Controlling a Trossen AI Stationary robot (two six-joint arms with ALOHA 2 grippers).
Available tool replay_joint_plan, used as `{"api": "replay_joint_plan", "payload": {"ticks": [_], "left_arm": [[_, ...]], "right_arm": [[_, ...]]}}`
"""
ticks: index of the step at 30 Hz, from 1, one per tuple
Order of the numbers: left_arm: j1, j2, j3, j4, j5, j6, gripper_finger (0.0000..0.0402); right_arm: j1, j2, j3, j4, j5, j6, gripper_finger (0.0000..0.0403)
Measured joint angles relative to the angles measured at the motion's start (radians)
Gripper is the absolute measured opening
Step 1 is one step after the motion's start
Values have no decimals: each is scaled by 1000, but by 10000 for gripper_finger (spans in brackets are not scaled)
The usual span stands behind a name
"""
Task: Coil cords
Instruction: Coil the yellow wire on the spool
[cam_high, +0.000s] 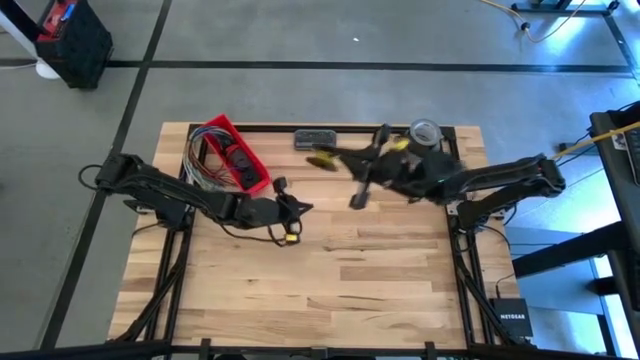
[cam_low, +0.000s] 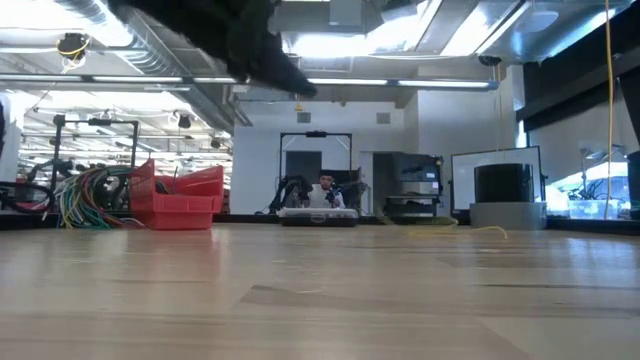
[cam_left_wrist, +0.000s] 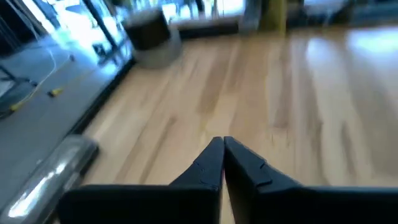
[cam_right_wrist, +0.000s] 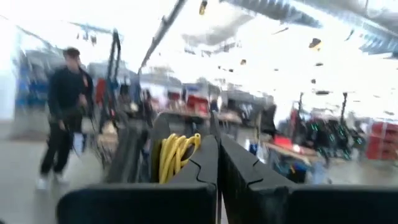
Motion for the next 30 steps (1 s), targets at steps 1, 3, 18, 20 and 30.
{"api": "replay_joint_plan", "payload": {"ticks": [1,3,18,20,30], "left_arm": [[0,1,-1,-20,-2,2,5],[0,-19,4,-23,-40,4,5],[-54,-52,7,68,31,36,6],[-51,-23,7,116,54,54,6],[-24,103,7,294,205,97,37]], "right_arm": [[3,-11,0,-4,-17,9,5],[16,-20,0,-51,-47,20,5],[64,6,-7,-262,-7,-14,5],[64,30,-6,-258,-13,-16,5],[64,166,-10,-163,-37,-60,5]]}}
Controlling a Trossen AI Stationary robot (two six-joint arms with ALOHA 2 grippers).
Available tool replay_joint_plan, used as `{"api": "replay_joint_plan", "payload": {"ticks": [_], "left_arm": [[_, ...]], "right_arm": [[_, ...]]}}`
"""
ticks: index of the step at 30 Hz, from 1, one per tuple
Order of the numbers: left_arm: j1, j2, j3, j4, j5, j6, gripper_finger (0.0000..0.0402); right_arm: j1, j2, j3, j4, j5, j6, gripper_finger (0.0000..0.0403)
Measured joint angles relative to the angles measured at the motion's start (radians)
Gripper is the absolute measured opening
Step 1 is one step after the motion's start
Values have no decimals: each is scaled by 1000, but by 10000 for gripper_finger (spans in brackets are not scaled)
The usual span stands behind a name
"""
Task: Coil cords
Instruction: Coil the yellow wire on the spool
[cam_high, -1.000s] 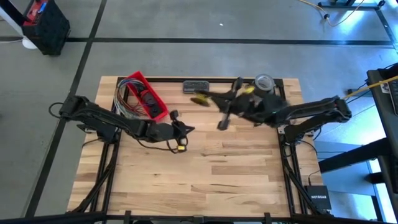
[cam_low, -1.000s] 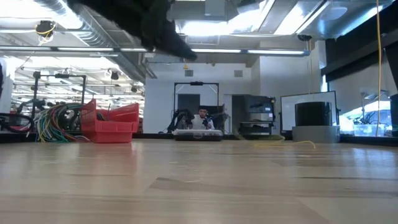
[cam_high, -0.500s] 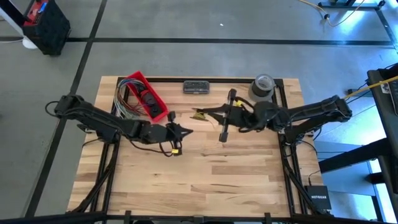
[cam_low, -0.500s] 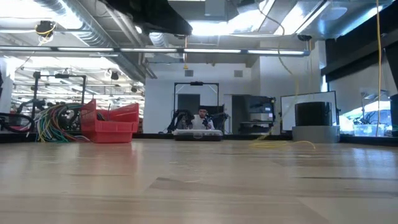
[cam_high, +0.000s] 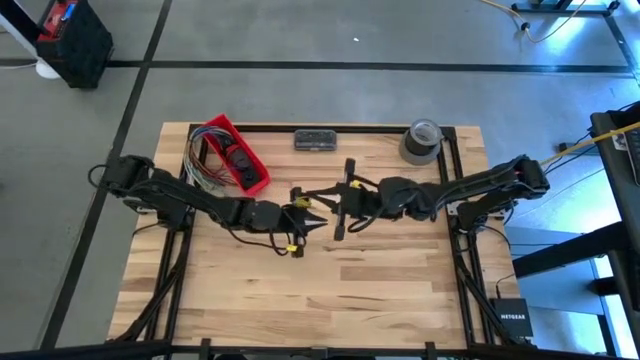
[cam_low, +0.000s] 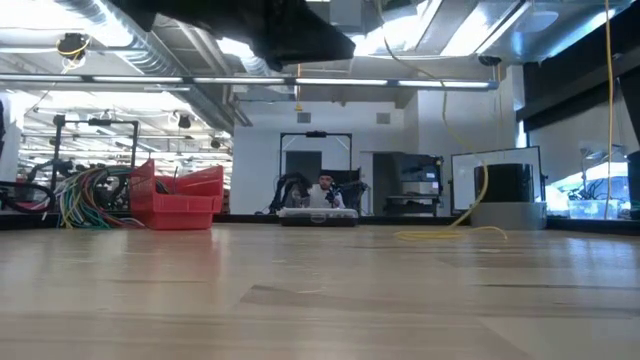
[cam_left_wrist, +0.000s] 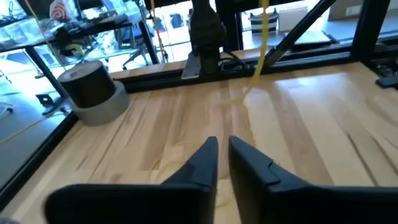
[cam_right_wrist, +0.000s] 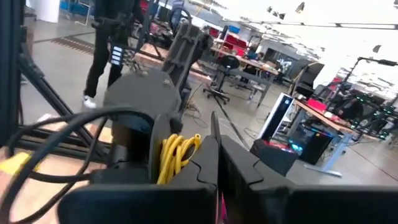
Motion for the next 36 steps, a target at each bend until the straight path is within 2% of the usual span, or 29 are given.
{"api": "replay_joint_plan", "payload": {"ticks": [5,8,11,19,23,30,36], "left_arm": [[2,2,0,18,0,-4,106],[3,2,0,19,1,-8,134],[3,24,1,43,1,9,146],[3,141,1,283,7,53,147],[3,163,2,326,8,55,120],[3,163,2,324,15,80,13],[3,139,2,220,-13,104,5]], "right_arm": [[0,6,-1,9,-2,-1,5],[0,14,-1,21,-2,-1,5],[0,32,-1,50,-2,-1,5],[0,48,-1,64,-3,-1,5],[0,48,-2,81,-3,0,5],[0,48,-2,79,-3,-2,5],[1,44,-2,78,6,-87,5]]}}
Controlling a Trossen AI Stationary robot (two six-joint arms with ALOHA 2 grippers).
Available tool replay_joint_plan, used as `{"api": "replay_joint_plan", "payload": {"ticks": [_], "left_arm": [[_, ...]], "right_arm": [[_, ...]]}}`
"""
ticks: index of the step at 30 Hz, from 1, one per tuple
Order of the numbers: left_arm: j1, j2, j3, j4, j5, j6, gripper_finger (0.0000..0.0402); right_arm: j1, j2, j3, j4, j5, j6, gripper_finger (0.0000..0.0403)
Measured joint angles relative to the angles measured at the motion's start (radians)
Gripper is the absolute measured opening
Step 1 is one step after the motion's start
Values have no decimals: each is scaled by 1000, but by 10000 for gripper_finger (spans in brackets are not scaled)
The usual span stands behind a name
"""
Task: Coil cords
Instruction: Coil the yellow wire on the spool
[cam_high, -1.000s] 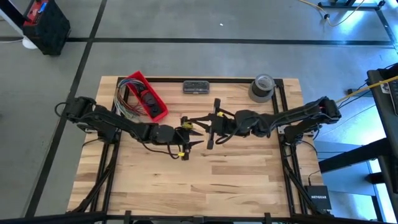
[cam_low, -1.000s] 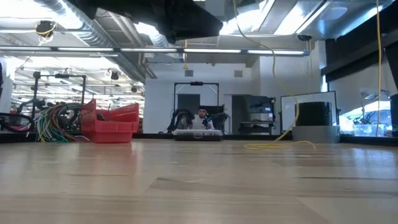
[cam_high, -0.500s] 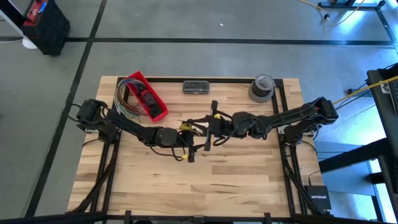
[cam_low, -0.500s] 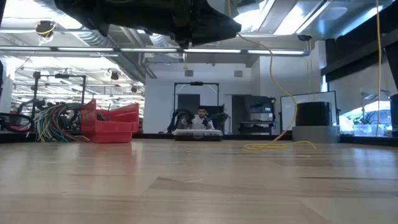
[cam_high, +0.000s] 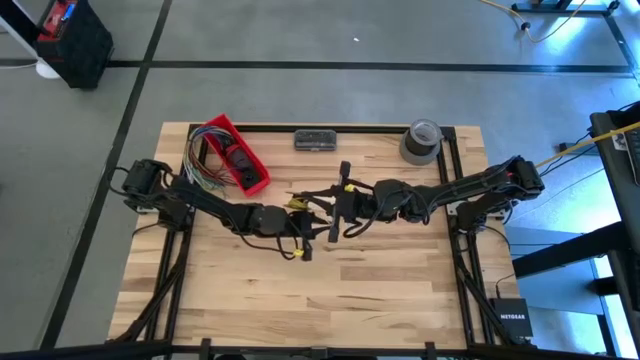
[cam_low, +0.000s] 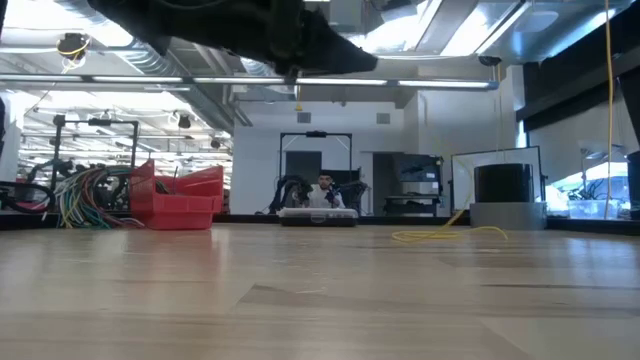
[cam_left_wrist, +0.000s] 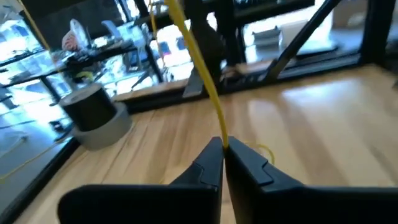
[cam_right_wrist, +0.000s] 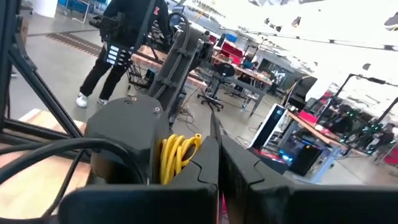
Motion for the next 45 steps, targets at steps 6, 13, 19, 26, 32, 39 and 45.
{"api": "replay_joint_plan", "payload": {"ticks": [6,13,19,26,32,39,45], "left_arm": [[-2,-133,0,-288,-128,13,5],[-2,-303,0,-585,-156,-108,4],[-2,-396,0,-793,-226,-211,4],[-5,-460,0,-917,-247,-297,4],[-44,-523,0,-959,-240,-338,2],[-104,-543,0,-862,-236,-324,2],[-124,-539,-1,-781,-184,-298,4]], "right_arm": [[28,-51,0,-38,62,-15,5],[47,-93,1,-139,98,-12,5],[44,-71,1,-277,98,51,5],[44,-33,1,-342,117,47,5],[44,-31,1,-480,151,37,5],[14,8,1,-474,152,36,5],[-43,57,1,-448,146,36,5]]}}
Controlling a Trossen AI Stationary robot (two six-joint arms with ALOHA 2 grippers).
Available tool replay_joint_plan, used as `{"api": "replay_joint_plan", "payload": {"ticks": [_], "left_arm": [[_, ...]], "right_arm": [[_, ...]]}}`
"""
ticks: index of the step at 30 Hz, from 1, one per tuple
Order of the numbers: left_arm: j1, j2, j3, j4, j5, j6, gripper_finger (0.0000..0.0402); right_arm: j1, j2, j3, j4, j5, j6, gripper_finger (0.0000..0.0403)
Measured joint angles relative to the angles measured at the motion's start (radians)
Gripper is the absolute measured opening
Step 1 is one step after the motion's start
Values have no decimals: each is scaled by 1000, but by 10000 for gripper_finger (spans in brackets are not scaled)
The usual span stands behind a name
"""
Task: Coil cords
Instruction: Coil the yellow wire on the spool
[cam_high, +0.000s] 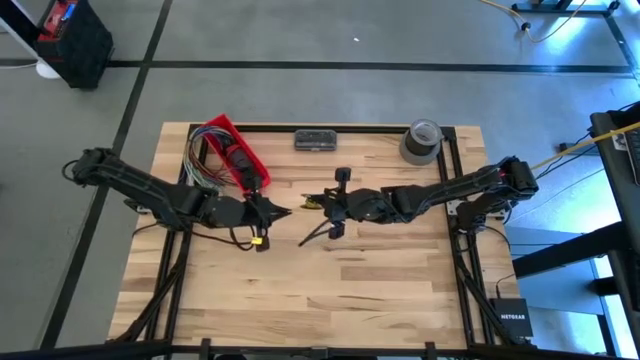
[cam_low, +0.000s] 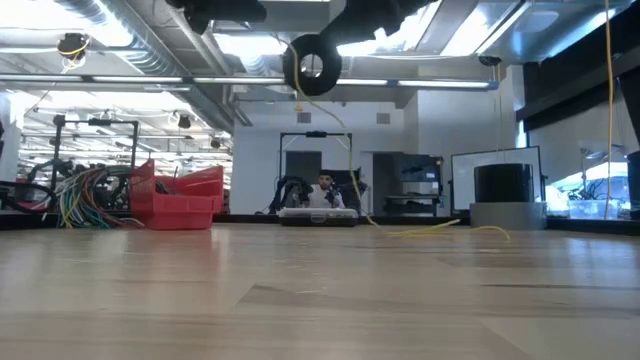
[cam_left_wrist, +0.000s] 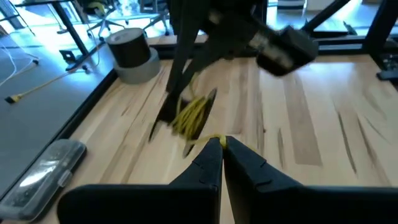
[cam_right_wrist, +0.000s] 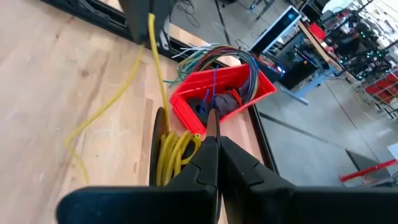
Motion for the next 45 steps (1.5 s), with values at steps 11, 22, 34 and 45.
{"api": "replay_joint_plan", "payload": {"ticks": [11,22,34,45], "left_arm": [[29,102,0,197,8,41,5],[50,210,0,378,10,62,5],[51,227,1,448,26,70,6],[50,248,3,466,38,115,93]], "right_arm": [[-6,11,0,49,-49,3,5],[-6,11,-2,91,-121,45,5],[-5,11,-2,120,-77,80,5],[-6,11,-2,158,-106,139,5]]}}
